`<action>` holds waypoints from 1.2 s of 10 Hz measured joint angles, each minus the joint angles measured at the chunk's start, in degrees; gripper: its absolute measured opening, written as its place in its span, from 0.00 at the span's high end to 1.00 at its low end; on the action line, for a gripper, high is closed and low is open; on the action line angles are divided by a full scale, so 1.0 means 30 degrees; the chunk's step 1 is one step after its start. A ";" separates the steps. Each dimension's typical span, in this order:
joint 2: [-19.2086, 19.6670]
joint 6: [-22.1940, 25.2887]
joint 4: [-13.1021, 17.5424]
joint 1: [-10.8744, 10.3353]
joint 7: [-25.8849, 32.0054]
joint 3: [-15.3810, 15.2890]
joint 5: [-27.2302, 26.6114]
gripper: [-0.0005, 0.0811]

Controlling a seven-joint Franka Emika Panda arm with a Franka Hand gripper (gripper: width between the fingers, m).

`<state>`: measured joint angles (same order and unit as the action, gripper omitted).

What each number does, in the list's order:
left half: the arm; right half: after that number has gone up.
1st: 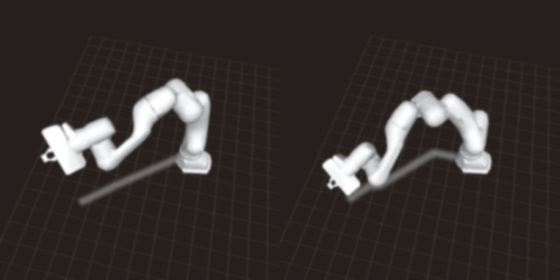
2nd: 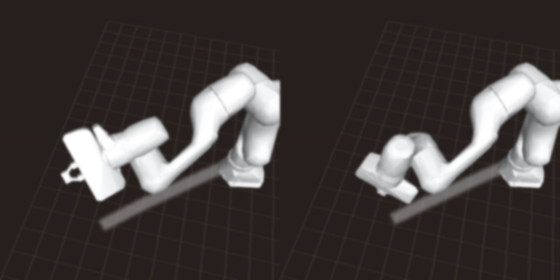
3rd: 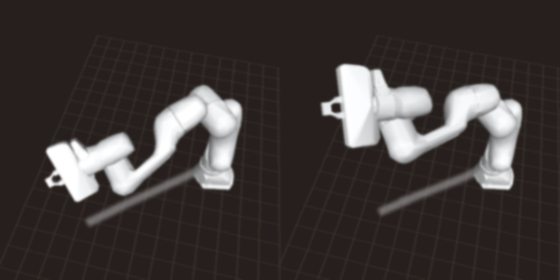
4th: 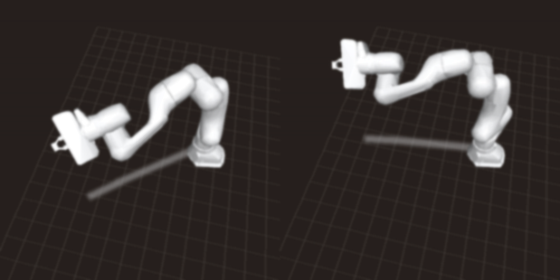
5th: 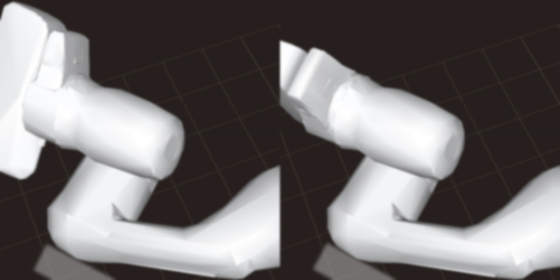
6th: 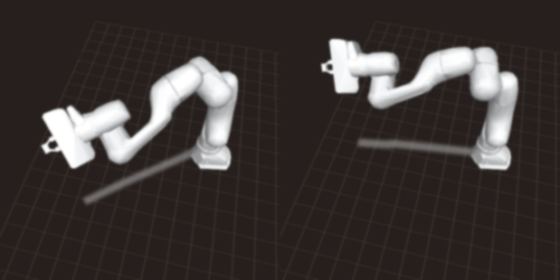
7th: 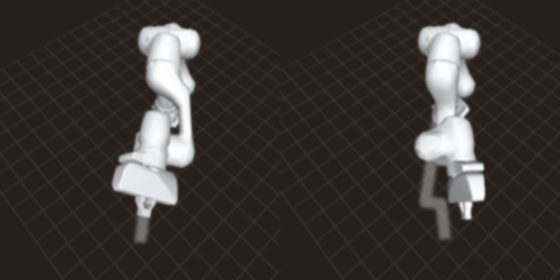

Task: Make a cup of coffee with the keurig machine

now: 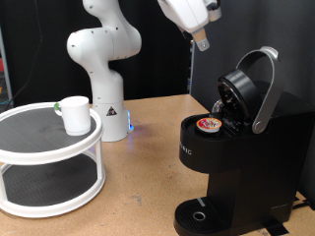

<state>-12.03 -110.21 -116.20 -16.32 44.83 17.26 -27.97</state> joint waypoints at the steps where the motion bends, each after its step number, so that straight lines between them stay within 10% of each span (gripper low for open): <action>1: 0.0063 0.0096 -0.0013 -0.0118 0.0408 -0.0023 -0.0296 0.01; 12: 0.0567 -0.2110 0.0003 -0.1246 -0.0056 -0.2571 -0.1378 0.01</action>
<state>-10.33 -116.54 -116.19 -20.06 44.66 9.55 -32.10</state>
